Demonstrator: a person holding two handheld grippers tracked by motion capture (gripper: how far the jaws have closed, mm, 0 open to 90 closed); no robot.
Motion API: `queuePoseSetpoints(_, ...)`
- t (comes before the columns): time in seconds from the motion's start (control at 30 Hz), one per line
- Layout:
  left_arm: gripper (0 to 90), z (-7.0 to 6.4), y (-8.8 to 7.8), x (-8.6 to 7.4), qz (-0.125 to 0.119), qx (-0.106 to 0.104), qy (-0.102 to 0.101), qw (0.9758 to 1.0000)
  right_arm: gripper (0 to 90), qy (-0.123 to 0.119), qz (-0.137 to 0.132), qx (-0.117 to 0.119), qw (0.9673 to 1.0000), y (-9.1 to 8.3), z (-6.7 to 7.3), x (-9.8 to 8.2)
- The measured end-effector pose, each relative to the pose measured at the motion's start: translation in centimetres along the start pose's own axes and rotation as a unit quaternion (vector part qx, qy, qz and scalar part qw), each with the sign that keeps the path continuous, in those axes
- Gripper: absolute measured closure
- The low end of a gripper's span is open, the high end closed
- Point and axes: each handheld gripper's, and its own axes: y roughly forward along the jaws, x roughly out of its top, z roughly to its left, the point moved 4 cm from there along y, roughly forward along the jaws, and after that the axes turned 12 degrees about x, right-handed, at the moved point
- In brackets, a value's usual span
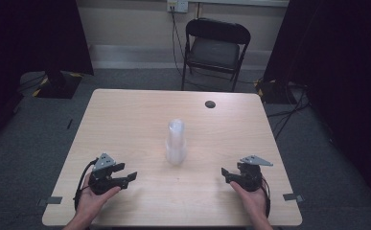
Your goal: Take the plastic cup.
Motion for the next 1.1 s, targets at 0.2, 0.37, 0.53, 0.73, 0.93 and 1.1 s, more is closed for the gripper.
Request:
queuePoseSetpoints(0.2,34.1,0.0,0.1,0.0,0.003,-0.004,0.003,1.0000,29.9,0.006,-0.003,0.008,0.9999,-0.1,0.0,0.1)
queuePoseSetpoints(0.37,35.7,-0.1,0.1,-0.1,0.009,-0.016,0.002,0.9998,31.8,-0.001,-0.015,0.010,0.9998,-0.5,0.2,0.3)
queuePoseSetpoints(0.53,32.4,-0.1,0.0,-0.3,0.017,-0.011,0.012,0.9997,32.5,-0.009,-0.021,0.022,0.9995,-0.8,0.9,0.7)
queuePoseSetpoints(0.73,30.2,-0.1,-0.3,-0.3,0.010,-0.009,0.010,0.9999,30.4,-0.026,-0.022,0.039,0.9987,-0.9,2.2,1.1)
queuePoseSetpoints(0.93,27.7,-0.1,-0.3,-0.3,0.010,-0.008,0.011,0.9999,27.5,-0.034,-0.026,0.062,0.9972,-1.0,3.1,1.6)
queuePoseSetpoints(1.1,26.4,0.0,-0.2,-0.4,0.013,-0.002,0.009,0.9999,28.7,-0.050,-0.033,0.086,0.9945,-1.1,4.1,2.5)
